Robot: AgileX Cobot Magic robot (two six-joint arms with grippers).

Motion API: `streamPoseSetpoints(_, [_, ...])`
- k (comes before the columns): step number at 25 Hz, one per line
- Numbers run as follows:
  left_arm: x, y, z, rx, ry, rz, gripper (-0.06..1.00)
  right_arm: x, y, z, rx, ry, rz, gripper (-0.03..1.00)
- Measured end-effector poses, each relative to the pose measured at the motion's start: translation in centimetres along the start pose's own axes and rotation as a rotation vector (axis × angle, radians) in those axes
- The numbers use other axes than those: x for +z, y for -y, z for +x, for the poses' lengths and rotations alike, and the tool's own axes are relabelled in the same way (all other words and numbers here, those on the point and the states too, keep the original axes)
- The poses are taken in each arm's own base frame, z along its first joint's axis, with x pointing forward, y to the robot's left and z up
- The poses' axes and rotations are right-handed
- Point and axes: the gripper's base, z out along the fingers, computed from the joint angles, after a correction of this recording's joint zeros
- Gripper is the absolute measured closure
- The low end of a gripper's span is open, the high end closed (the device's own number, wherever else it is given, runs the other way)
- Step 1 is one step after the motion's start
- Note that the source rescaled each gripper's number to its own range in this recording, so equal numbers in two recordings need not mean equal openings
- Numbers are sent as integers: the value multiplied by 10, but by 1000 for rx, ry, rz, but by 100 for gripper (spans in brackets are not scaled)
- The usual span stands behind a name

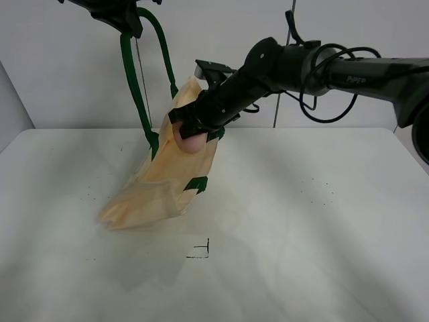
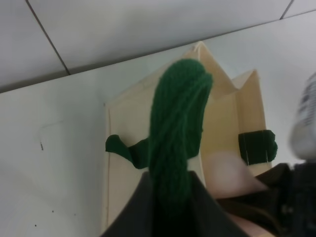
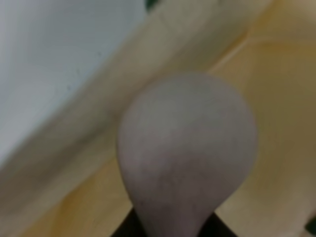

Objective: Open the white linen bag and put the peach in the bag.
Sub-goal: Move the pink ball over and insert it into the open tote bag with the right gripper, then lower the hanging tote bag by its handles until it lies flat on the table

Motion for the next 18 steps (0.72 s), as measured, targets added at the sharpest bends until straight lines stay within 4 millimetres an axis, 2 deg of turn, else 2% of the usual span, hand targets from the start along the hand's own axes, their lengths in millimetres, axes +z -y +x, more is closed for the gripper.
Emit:
streamPoseSetpoints(2, [0,0,0,0,0,0,94,13,5,7,18,-22,-2,93])
streamPoseSetpoints(3, [0,0,0,0,0,0,94,16,6,8,26,-27,-2,84])
streamPoseSetpoints(4, [0,0,0,0,0,0,94,19,8,9,29,-27,-1,71])
streamPoseSetpoints(7, [0,0,0,0,0,0,94,20,8,10,31,-25,2,20])
streamPoseSetpoints(9, [0,0,0,0,0,0,94,20,8,9,33,-22,0,5])
streamPoseSetpoints(12, [0,0,0,-1,0,3,94,19,7,10,41,-42,-4,-2])
streamPoseSetpoints(18, [0,0,0,-1,0,4,94,2,7,5,22,-202,104,-3])
